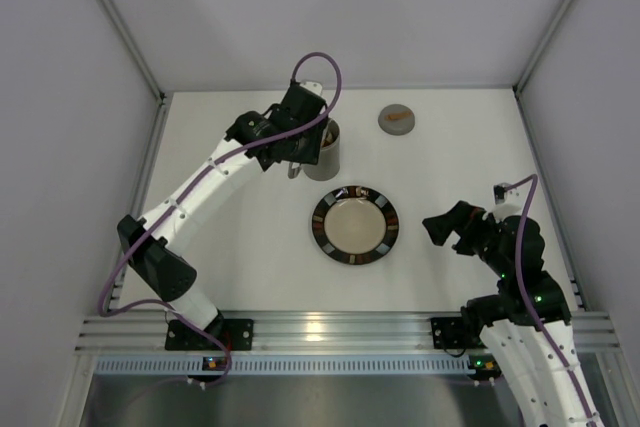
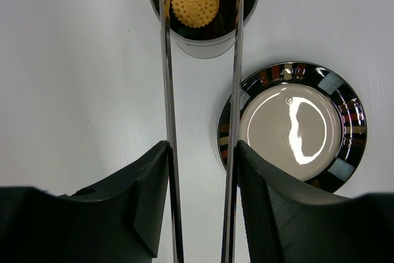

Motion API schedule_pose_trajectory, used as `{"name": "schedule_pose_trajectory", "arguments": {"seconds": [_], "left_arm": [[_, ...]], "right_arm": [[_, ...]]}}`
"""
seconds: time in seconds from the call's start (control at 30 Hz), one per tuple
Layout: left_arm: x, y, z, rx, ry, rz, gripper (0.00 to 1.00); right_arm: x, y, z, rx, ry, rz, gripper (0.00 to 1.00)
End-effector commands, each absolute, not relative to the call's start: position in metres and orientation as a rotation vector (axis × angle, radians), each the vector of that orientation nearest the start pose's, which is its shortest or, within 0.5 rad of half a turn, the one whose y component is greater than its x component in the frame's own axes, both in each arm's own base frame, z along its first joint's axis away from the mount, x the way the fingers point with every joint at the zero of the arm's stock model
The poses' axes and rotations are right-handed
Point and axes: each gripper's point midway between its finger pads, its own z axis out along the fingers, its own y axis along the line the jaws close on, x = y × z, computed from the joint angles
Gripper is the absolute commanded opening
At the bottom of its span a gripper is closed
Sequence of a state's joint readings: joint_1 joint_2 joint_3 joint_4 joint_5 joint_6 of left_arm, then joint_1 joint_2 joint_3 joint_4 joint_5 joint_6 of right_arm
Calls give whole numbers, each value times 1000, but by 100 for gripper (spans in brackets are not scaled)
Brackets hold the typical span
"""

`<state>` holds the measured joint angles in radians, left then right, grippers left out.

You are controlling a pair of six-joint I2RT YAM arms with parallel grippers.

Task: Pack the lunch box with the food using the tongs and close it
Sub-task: Place the fake food in the packing box, then place the clamp at the center of the board.

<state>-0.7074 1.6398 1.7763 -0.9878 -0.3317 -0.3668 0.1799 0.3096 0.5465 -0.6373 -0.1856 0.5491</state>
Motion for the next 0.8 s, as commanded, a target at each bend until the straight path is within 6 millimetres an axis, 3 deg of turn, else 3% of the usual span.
{"name": "schedule_pose_trajectory", "arguments": {"seconds": [0.0,0.17,0.37,0.4,0.47,0.5,0.77], "left_arm": [[347,-222,302,165,2220,-145,51],[353,-190,337,29,2146,-175,52],[365,-133,341,-160,2115,-165,52],[369,-119,328,-205,2137,-140,52],[372,-110,316,-239,2157,-153,52],[377,-101,298,-271,2179,-141,52],[386,-80,191,-409,2303,-99,56]], "right_arm": [[190,86,206,231,1947,643,100],[190,86,206,227,1950,640,99],[191,86,208,224,1947,641,99],[191,86,209,224,1946,643,100],[191,87,209,222,1945,649,99],[192,88,210,220,1943,653,99],[192,90,217,208,1937,662,99]]}}
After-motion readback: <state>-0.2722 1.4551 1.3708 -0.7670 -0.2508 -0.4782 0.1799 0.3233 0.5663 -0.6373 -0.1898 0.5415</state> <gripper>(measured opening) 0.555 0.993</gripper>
